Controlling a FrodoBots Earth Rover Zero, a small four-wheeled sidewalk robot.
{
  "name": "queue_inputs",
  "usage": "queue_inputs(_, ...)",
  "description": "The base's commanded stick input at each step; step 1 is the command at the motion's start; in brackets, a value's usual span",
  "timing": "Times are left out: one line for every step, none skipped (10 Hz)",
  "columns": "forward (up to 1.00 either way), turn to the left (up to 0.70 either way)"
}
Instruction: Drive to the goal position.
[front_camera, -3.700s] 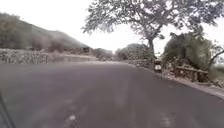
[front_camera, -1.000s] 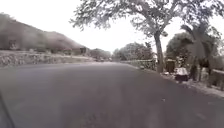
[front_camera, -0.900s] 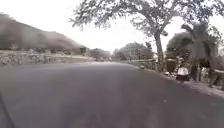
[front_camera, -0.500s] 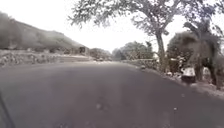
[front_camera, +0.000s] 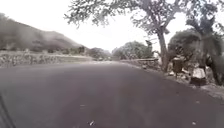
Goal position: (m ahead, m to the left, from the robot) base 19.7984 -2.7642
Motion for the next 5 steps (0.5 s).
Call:
queue_inputs(0.70,0.00)
queue_inputs(0.70,0.00)
queue_inputs(0.70,0.00)
queue_inputs(0.70,0.00)
queue_inputs(0.70,0.00)
